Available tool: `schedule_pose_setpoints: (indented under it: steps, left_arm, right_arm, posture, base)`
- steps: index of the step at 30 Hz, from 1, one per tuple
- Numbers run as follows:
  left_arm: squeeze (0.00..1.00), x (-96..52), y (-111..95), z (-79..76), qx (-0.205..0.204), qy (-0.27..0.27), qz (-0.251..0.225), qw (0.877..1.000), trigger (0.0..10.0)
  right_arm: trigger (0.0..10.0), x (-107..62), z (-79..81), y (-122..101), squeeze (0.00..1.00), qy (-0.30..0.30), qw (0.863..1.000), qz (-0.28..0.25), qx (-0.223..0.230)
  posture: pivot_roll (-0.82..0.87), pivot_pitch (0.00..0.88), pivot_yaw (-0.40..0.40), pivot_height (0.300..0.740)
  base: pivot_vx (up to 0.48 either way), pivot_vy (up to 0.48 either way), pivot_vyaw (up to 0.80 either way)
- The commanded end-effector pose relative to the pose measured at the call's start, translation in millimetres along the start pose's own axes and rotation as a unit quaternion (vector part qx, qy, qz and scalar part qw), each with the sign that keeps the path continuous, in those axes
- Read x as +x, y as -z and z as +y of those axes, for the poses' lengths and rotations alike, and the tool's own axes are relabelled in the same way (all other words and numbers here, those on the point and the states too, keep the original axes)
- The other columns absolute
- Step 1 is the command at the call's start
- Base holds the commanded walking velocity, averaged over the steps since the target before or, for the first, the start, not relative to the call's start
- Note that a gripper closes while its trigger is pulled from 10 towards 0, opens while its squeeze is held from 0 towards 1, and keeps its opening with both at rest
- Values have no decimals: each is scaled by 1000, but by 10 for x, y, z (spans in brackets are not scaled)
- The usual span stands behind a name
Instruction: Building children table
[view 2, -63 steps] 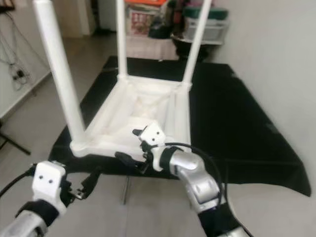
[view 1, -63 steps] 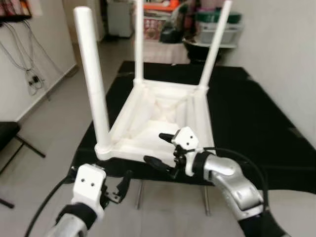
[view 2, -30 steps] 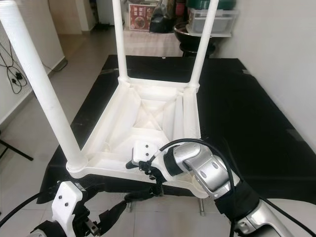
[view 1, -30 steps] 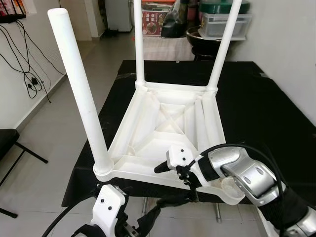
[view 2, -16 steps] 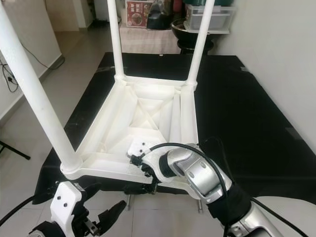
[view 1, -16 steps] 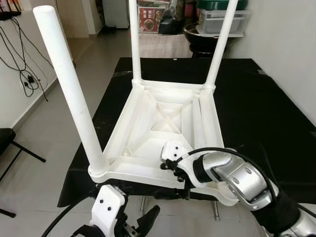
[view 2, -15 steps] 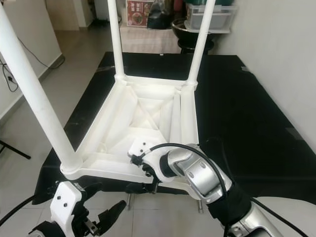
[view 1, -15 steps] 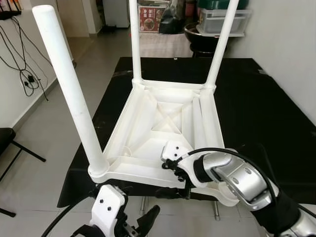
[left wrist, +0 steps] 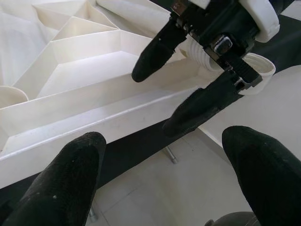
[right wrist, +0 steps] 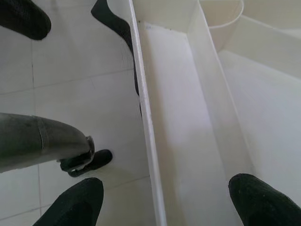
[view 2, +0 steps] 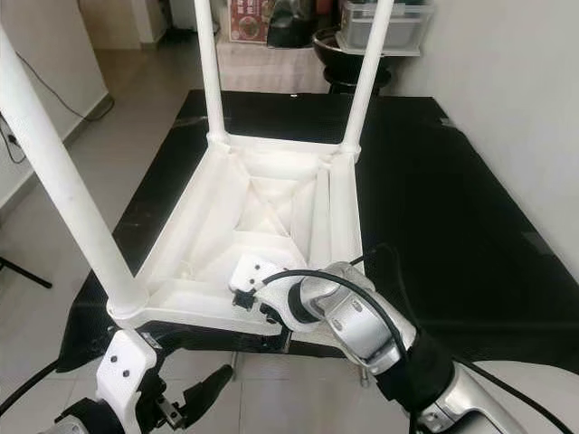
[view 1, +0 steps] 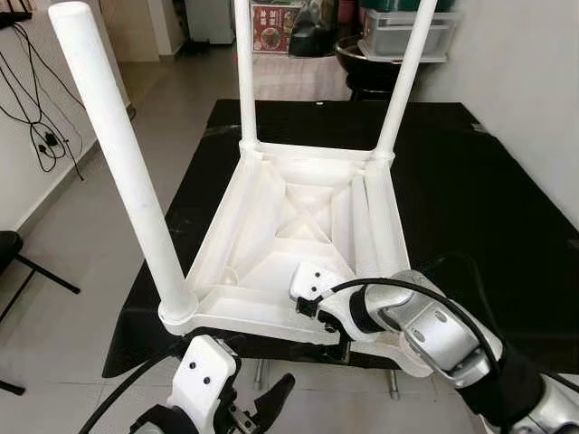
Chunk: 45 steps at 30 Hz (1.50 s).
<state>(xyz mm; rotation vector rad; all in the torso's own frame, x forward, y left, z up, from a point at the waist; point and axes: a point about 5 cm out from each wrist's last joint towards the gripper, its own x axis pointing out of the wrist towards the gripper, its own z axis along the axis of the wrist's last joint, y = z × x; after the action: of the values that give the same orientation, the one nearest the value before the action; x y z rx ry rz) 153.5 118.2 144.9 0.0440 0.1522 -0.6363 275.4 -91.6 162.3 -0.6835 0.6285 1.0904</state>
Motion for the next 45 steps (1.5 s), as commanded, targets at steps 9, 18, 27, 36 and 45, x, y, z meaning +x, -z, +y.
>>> schedule_pose_setpoints:
  steps: [9, 18, 27, 36, 45]
  left_arm:
    - [0, 4, 37, -13, 6, 4, 15, 1000, 10000]
    - [0, -5, 35, 3, 21, 1, 20, 1000, 10000]
    - [0, -38, 31, 13, 30, 0, 25, 999, 10000]
    - [0, -44, 20, 27, 41, -3, 25, 999, 10000]
    - [0, -67, -7, 41, 46, -10, 23, 999, 10000]
  right_arm:
    - [3804, 28, 36, -62, 0, -10, 1000, 11, -11]
    - [0, 138, -91, -65, 0, 17, 999, 26, -18]
    - [0, 201, -123, -74, 0, 8, 998, 47, -44]
    - [0, 325, -256, -251, 0, 36, 993, -7, -108]
    - [0, 324, -514, -645, 0, 103, 977, -72, -174]
  posture:
    - [15, 65, -63, 740]
    - [29, 67, -71, 740]
    - [38, 67, -75, 740]
    - [47, 68, -78, 740]
    - [59, 81, -80, 740]
  base:
    - [0, 0, 0]
    - [0, 0, 0]
    - [0, 0, 0]
    - [0, 0, 0]
    - [0, 0, 0]
